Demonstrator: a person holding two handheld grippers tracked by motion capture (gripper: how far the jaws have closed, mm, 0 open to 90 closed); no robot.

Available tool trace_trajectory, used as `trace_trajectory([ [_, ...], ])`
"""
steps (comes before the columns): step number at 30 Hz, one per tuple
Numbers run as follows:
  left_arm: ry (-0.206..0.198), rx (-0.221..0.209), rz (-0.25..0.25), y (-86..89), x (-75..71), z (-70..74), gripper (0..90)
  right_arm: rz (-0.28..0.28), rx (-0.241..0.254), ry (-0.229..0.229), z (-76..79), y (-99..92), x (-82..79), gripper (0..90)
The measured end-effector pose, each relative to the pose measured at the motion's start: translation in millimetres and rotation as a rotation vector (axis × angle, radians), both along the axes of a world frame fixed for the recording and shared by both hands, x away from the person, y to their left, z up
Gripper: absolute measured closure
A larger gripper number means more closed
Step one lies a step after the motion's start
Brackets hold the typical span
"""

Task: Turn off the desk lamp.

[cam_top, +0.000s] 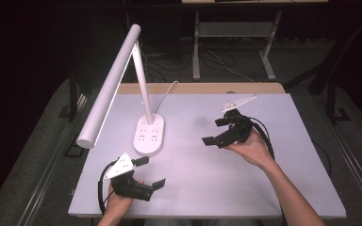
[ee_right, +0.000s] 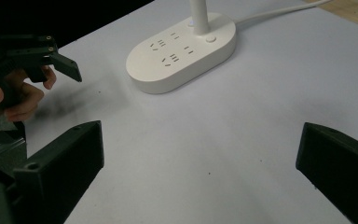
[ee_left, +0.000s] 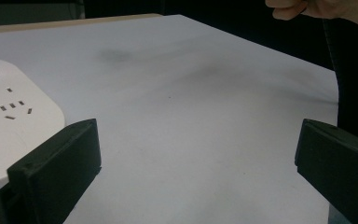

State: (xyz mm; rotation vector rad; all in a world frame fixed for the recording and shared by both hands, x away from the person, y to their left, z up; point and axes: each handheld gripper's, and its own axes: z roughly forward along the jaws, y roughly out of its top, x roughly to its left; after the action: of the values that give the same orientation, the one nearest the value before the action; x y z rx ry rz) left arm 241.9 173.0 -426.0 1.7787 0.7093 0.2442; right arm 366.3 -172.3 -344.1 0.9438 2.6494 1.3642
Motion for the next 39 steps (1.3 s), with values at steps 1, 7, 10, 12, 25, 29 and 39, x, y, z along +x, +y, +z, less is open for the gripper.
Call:
trace_trajectory([
  [1, 0.001, 0.0, 0.0, 0.1, 0.1, 0.0, 0.0, 0.003, -0.004, 0.001, 0.0, 1.1, 1.3, 0.7],
  [7, 0.002, 0.0, 0.0, -0.3, 0.0, -0.2, 0.0, 0.02, -0.006, 0.0, -0.7, 10.5, 11.0, 0.7],
  [10, 0.003, -0.001, 0.0, -0.5, -0.3, -0.2, 0.0, 0.022, -0.007, 0.004, -1.0, 15.1, 15.0, 0.7],
  [12, 0.002, 0.001, -0.002, -0.4, -0.2, -0.3, 0.0, 0.025, -0.002, 0.0, -1.5, 17.9, 17.4, 0.7],
  [25, 0.002, -0.001, -0.002, 1.3, 0.3, 0.1, 0.0, 0.04, 0.024, 0.018, -5.6, 47.1, 33.3, 0.7],
  [29, 0.002, -0.007, 0.003, 2.6, 1.0, 0.0, 0.0, 0.049, 0.027, 0.02, -5.5, 57.0, 40.1, 0.7],
  [39, 0.001, -0.003, -0.002, 2.1, 0.4, 0.3, 0.0, 0.056, 0.039, 0.025, -2.2, 84.0, 56.4, 0.8],
])
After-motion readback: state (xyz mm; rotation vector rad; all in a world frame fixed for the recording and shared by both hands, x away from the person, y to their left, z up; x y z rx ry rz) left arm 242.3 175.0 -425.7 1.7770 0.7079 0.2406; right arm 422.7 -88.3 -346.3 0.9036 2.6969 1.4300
